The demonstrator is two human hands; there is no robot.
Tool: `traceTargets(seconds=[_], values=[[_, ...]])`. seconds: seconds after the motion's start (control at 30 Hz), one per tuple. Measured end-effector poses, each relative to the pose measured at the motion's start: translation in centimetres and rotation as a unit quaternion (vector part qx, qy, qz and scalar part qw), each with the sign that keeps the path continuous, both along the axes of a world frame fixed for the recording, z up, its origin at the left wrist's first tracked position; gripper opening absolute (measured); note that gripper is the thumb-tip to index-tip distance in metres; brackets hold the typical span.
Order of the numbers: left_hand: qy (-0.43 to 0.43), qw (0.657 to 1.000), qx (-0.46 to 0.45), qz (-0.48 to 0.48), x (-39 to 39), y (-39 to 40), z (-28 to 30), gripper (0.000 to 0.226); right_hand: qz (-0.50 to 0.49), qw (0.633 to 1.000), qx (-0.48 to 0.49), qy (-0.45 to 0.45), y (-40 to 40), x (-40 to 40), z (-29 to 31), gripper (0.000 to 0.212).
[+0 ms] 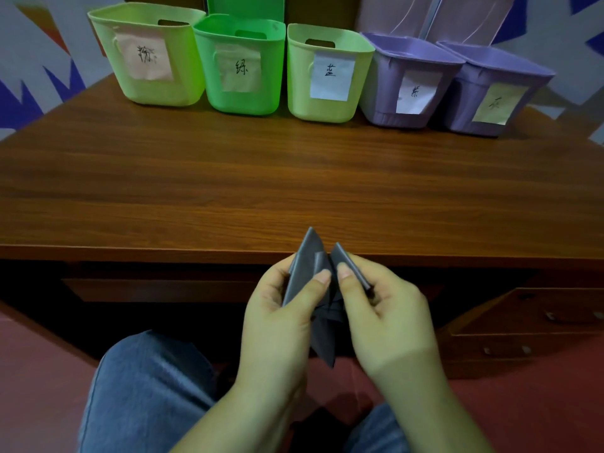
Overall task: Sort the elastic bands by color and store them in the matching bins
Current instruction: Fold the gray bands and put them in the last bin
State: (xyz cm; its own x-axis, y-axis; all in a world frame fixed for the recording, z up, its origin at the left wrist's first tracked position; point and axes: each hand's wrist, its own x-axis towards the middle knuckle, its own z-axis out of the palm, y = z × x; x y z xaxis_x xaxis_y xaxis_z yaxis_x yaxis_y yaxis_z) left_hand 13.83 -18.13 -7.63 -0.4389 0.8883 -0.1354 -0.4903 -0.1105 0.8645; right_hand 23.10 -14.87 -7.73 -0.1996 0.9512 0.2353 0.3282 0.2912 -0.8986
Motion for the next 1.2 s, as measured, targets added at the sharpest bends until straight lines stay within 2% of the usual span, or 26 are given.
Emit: traceTargets(seconds=[0.2, 0.37, 0.4, 0.5, 0.63, 0.7, 1.0, 1.2], values=[[-0.039, 0.999, -0.014, -0.025, 0.1, 0.2, 0.0, 0.030, 0.011, 0.999, -0.027, 0.044, 0.1, -0.4, -0.5, 0.019], [-0.096, 0.994, -0.024, -0.043, -0.2, 0.2, 0.3, 0.016, 0.054, 0.989, -0.078, 0.111, 0.0, -0.2, -0.1, 0.040], [-0.105, 0.993, -0.025, -0.048, -0.2, 0.3, 0.4, 0.016, 0.054, 0.989, -0.080, 0.113, 0.0, -0.2, -0.2, 0.039], [-0.128, 0.990, -0.038, -0.046, -0.5, 0.5, 0.6, 0.017, 0.033, 0.993, -0.063, 0.098, 0.4, 0.1, -0.6, 0.023], [-0.122, 0.990, -0.053, -0.042, -0.8, 0.7, 0.6, 0.012, 0.024, 0.996, -0.047, 0.068, 0.8, 0.5, -0.7, 0.019], [-0.114, 0.991, -0.051, -0.046, -1.1, 0.6, 0.4, 0.017, 0.017, 0.998, -0.037, 0.052, 0.9, 0.5, -0.7, 0.015], [-0.130, 0.989, -0.066, -0.030, -1.5, 0.0, 0.2, 0.013, -0.068, 0.997, -0.017, -0.023, 1.6, 2.6, 0.4, 0.030], [-0.131, 0.989, -0.063, -0.027, -0.7, -0.3, 0.2, 0.025, -0.054, 0.998, -0.001, -0.042, 1.1, 2.6, 0.8, 0.038]])
